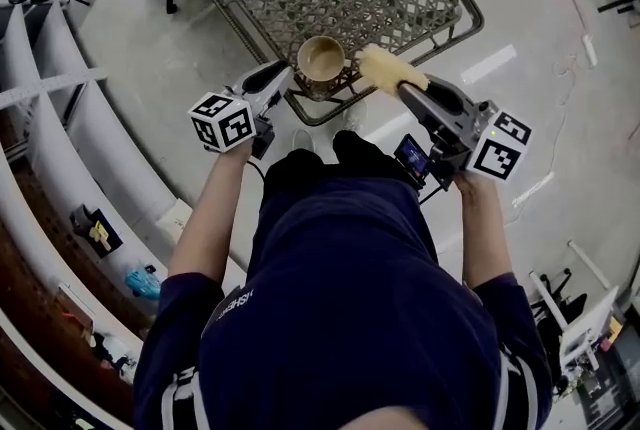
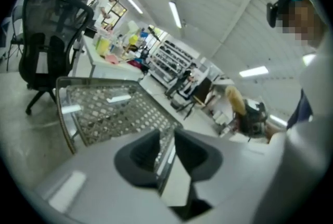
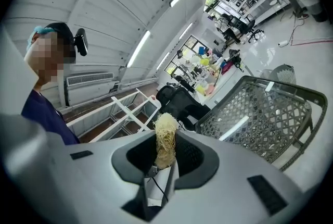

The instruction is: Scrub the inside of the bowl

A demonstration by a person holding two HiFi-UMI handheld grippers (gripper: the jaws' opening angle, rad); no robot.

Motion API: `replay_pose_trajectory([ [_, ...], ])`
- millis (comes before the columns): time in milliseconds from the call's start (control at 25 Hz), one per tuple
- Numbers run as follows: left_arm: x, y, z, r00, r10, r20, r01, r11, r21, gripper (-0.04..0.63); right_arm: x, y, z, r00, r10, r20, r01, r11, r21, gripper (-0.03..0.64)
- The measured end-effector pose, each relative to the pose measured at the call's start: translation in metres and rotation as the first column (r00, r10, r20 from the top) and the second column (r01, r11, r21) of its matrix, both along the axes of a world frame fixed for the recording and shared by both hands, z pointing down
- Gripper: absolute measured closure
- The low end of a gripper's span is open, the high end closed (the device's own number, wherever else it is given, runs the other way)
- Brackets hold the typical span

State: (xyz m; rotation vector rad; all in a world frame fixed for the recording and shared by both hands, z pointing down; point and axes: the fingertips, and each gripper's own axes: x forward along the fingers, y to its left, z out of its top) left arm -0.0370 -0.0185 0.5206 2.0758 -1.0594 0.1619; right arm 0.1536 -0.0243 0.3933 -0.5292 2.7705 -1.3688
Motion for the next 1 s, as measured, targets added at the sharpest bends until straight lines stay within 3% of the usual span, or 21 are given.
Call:
replay_pose_trajectory([
  [480,-0.023,-0.001,0.123,0.992,-0.009,0.126,0.037,0.975,-0.221,0.457,0.004,-0.005,0.027,0.991,-0.045,-0.128,0.039,0.998,-0.045,0.537],
  [1000,-0.019,-0.029,0.193,0.994,0.043,0.100,-0.003,0.930,-0.368,0.457,0.002,-0.016,0.047,0.982,0.000,-0.187,-0.020,0.994,-0.106,0.537],
])
